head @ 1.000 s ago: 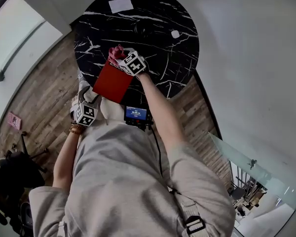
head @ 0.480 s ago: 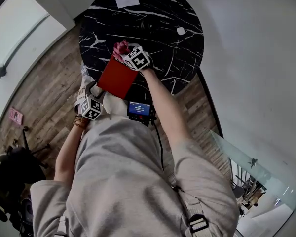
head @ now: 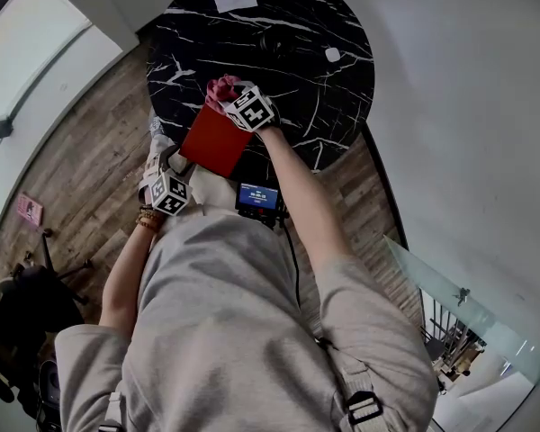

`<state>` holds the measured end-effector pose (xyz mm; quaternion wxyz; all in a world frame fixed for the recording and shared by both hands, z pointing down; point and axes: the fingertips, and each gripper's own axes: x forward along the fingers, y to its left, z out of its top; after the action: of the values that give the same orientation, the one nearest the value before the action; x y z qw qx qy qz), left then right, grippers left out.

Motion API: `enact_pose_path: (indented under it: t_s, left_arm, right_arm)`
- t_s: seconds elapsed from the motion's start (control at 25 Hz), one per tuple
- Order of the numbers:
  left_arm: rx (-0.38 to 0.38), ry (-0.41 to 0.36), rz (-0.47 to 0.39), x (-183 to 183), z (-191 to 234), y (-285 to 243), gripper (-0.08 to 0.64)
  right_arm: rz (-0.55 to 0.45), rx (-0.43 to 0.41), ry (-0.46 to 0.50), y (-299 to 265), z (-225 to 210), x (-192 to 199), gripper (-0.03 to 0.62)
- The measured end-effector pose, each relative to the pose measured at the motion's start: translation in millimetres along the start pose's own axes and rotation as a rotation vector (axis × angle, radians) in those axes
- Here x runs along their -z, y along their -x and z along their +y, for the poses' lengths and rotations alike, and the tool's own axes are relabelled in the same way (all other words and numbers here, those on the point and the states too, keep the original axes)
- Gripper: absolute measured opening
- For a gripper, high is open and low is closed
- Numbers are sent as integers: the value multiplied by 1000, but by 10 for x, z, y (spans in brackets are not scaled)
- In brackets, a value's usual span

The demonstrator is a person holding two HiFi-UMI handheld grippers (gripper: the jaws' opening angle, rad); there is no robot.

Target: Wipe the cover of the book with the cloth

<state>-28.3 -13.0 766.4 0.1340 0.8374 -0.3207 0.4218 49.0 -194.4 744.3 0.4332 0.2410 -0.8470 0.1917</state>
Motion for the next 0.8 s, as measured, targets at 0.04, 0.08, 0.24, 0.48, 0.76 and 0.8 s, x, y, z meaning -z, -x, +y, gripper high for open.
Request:
enact_pose_path:
  t_s: [0.04, 0.08, 0.24, 0.48, 0.76, 0.8]
  left_arm:
    - [0, 0, 0, 0, 0, 0, 264]
    - [1, 0, 0, -1, 0, 1, 264]
    - [2, -4, 2, -5, -5, 3, 265]
    - [6, 2, 2, -1, 2, 11, 265]
    - [4, 15, -2, 12, 11, 6, 268]
    - [3, 17, -3, 14, 12, 7, 268]
  right_arm:
    - [-1, -2, 0, 0, 17, 0, 150]
    - [-2, -3, -2, 1, 37, 1, 150]
    - [-13, -14, -4, 3, 141, 24, 149]
    - [-11, -40, 16, -10, 296, 47, 149]
    - [-9, -56, 24, -12, 412, 82, 149]
    - [-9, -58, 24, -13, 434, 87, 149]
